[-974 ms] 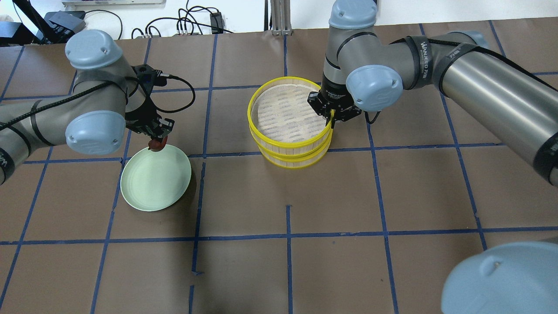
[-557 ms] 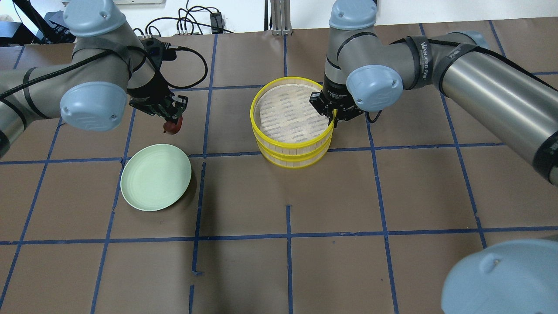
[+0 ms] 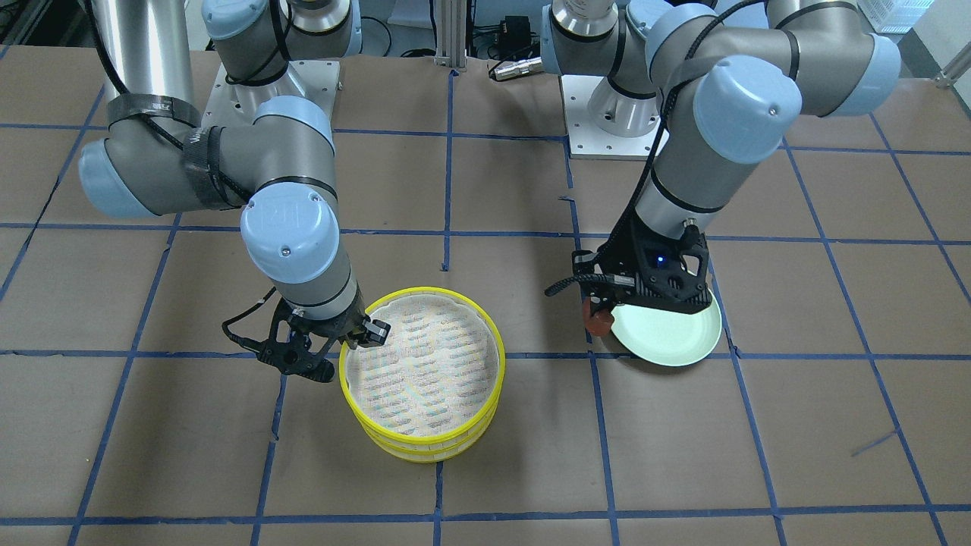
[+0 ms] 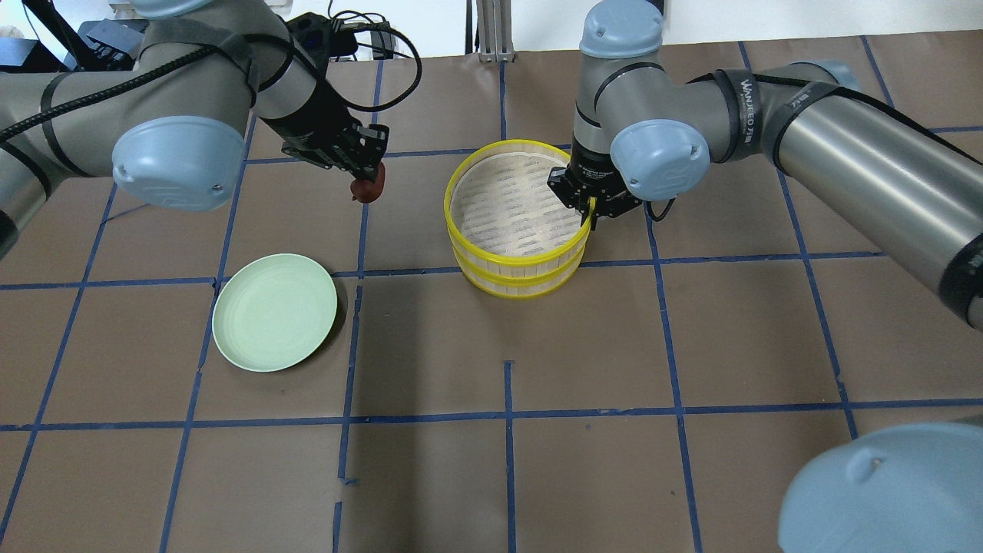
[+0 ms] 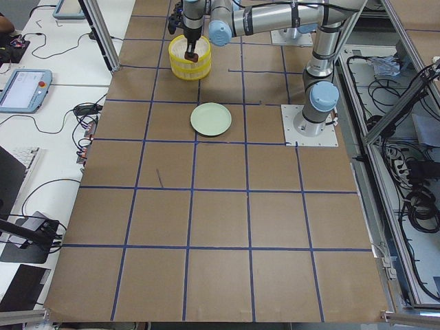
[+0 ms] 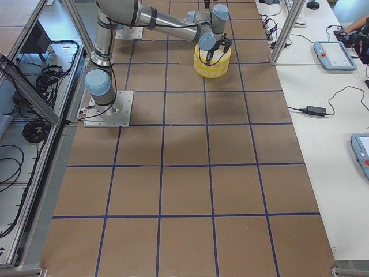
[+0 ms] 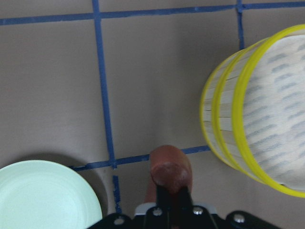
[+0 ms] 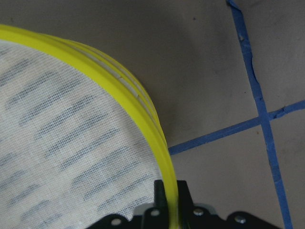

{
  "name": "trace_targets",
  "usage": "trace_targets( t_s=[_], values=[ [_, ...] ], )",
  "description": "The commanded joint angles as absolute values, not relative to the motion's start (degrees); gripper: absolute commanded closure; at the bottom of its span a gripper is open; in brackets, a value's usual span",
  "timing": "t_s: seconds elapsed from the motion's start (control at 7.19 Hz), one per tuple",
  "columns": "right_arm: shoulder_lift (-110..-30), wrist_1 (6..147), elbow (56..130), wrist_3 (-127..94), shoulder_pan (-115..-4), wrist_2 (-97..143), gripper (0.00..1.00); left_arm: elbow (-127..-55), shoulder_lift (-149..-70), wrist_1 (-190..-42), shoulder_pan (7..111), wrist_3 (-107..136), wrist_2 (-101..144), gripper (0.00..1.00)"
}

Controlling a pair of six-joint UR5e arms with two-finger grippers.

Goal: Place buns in different layers of steamer
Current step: 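Carry the brown bun over the steamer with left gripper while right gripper rises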

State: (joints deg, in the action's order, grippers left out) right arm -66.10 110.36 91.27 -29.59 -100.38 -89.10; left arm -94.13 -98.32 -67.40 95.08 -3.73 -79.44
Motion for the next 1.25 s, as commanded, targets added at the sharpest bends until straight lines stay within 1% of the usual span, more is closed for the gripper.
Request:
trace_targets(
  t_s=[0.0,0.28,0.42,0.7,0.83,0.97,1.11],
  values=[
    [-66.44,110.3,91.76,-30.32,-100.37,-89.12,0.01,-93.69,-96.94,-63.65,98.87,-3.52,-74.02,0.95],
    [-68.89,109.17,88.09,-26.92,-98.19,-88.77,0.0,-95.7,-97.65,-56.99,98.79,-4.04,-70.94,0.95],
    [-71.26,103.68,85.8,-21.07,-95.04,-88.51,0.0,-97.19,-99.3,-51.99,98.79,-4.83,-67.62,0.95],
    [-75.65,95.84,82.63,-12.53,-89.06,-88.42,0.0,-99.14,-105.18,-36.29,99.66,-4.92,-64.87,0.95],
    [-77.76,90.93,79.92,-11.44,-88.25,-88.5,0.0,-99.14,-106.95,-33.51,101.5,-5.1,-65.39,0.94],
    [-80.22,84.61,77.37,-11.16,-88.94,-88.51,0.0,-99.23,-108.88,-30.35,102.47,-5.18,-65.56,0.91],
    [-83.38,82.72,77.78,-9.16,-89.12,-89.11,0.0,-99.23,-109.77,-29.37,102.65,-4.92,-65.57,0.33]
  ],
)
